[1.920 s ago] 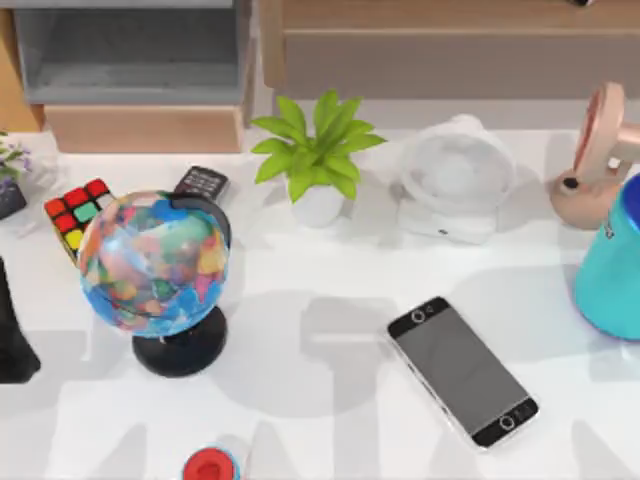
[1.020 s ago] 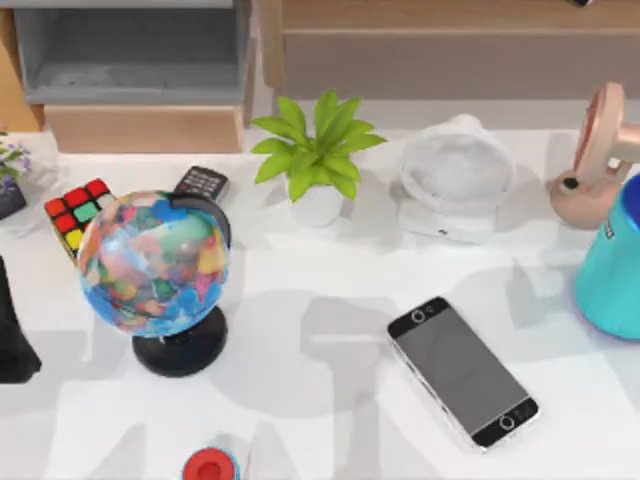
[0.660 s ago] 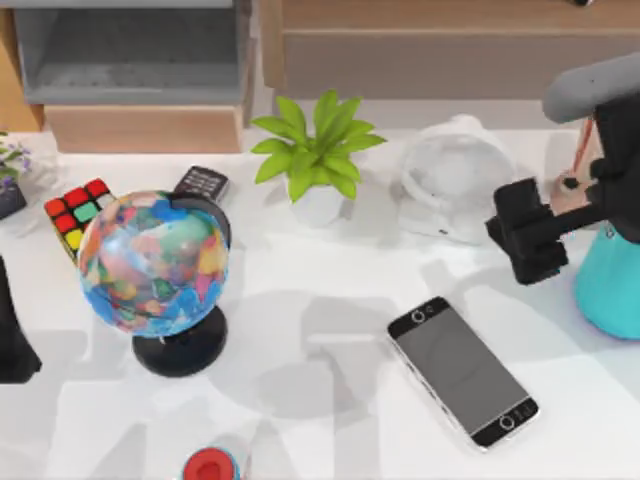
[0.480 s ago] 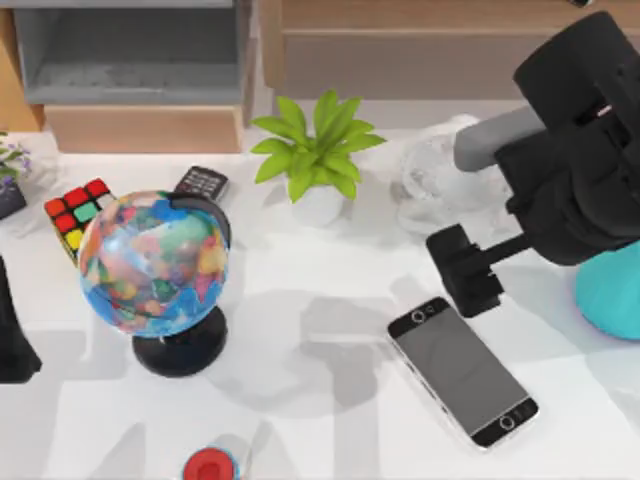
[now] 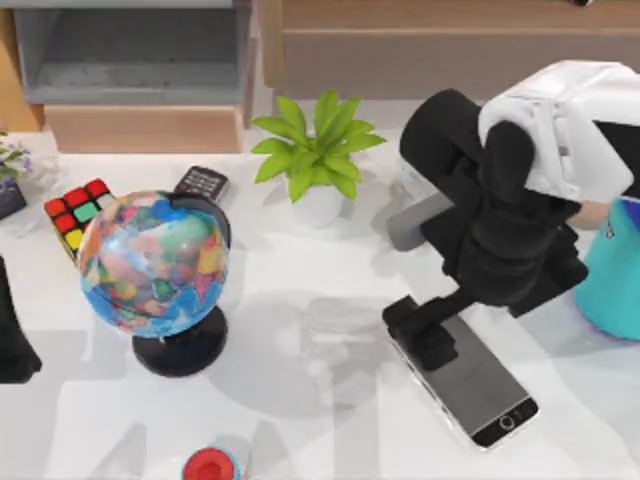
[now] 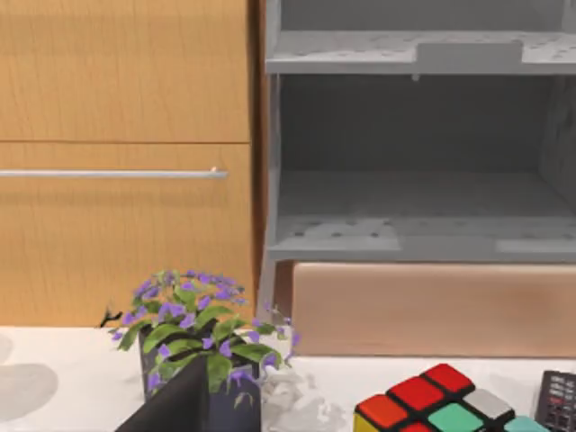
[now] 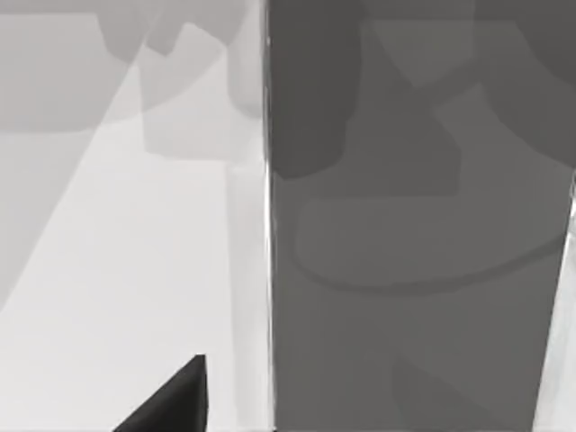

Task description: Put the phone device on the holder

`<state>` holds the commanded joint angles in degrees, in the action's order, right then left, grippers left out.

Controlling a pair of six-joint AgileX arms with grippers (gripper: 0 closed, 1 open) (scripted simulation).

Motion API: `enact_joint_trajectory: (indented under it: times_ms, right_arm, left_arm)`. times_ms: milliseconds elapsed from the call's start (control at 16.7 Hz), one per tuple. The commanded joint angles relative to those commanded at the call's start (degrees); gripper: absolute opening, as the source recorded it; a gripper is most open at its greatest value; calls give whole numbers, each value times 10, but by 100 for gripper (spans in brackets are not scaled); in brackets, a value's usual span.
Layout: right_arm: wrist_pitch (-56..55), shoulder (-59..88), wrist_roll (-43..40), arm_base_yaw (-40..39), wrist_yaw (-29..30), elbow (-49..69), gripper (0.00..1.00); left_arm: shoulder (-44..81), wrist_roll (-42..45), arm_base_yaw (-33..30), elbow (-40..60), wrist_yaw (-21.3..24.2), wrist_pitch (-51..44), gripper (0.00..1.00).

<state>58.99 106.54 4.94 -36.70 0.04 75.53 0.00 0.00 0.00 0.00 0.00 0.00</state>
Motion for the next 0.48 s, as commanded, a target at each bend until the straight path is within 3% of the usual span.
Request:
enact_joint_trajectory:
  times_ms: [480]
  right_arm:
    - [-43, 18, -1, 1, 0, -26, 100]
  left_arm:
    - [0, 0, 0, 0, 0, 0, 100]
